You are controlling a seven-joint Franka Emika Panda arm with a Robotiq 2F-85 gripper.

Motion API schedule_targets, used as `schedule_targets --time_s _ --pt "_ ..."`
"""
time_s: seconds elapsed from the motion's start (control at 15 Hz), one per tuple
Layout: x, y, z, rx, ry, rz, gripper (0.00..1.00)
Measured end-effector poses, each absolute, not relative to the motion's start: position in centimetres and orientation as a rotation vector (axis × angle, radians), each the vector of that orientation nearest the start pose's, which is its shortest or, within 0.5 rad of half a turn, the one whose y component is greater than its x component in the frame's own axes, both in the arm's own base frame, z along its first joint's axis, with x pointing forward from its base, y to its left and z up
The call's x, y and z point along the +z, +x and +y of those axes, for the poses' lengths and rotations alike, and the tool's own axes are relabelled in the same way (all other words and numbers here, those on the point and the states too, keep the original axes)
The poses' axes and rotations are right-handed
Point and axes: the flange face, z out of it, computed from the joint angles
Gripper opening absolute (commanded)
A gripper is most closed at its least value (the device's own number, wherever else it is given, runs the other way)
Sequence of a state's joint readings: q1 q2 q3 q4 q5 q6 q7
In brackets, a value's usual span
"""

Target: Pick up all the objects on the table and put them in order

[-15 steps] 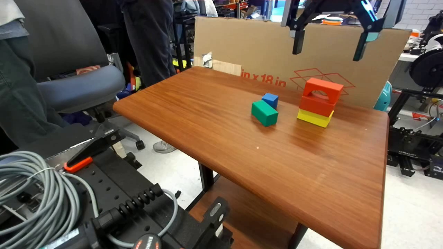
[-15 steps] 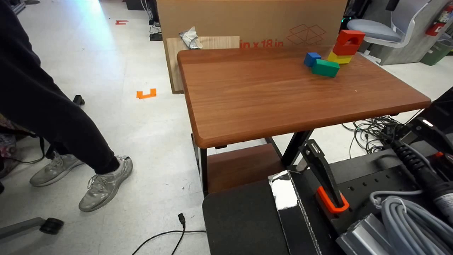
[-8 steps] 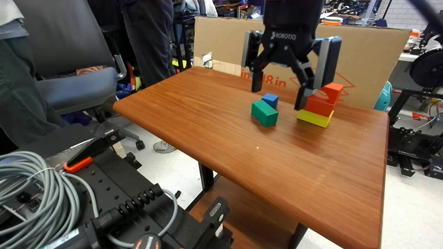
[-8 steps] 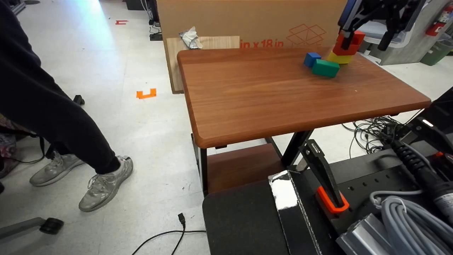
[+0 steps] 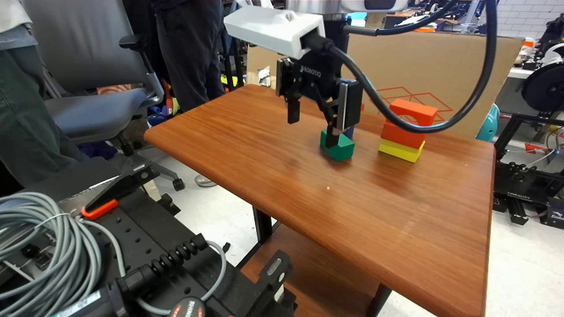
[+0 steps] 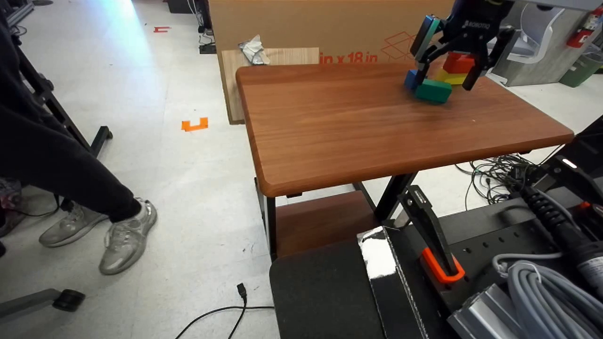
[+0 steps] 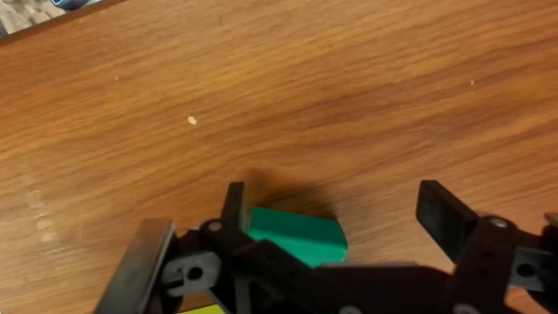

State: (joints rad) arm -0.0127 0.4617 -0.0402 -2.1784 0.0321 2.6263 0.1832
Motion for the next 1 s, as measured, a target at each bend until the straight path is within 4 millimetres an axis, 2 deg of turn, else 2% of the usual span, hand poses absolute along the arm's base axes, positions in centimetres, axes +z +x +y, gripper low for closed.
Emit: schedule_targets --time_s 0.27,0.6,0.67,0.73,1.0 --pt "16.2 56.7 -3.3 -0.015 -3.131 0.571 1.00" --pt "15.4 59.1 -4.5 -0.069 -3.160 0.736 1.00" --pt "15.4 59.5 -4.6 -0.079 -3.161 0.758 0.75" --pt "15.3 60.0 -4.6 -0.087 -3.162 0.772 0.72" --pt "14.5 60.8 -4.2 -0.052 -3.172 0.786 0.43"
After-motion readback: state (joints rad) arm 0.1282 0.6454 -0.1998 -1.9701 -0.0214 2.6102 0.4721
